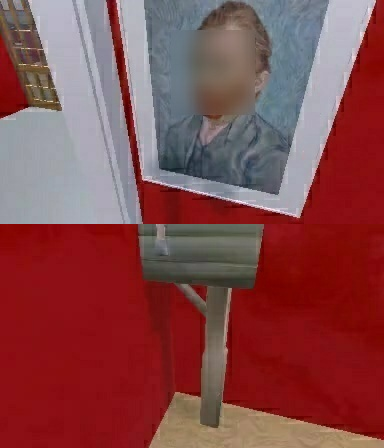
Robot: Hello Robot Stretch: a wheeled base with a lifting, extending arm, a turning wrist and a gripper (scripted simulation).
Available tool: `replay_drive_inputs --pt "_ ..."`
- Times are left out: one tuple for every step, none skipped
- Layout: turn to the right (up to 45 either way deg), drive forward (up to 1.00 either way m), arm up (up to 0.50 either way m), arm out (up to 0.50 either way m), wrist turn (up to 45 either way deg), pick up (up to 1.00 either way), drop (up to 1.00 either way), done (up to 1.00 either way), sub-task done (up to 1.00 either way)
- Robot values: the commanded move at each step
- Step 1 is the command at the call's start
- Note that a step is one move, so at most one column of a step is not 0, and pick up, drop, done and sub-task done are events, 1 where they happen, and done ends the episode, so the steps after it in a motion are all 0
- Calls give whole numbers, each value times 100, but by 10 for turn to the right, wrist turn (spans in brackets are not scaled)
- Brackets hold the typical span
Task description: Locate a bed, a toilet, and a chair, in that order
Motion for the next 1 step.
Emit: replay_drive_inputs --pt "-450 0 0 0 0 0 0 0 0"
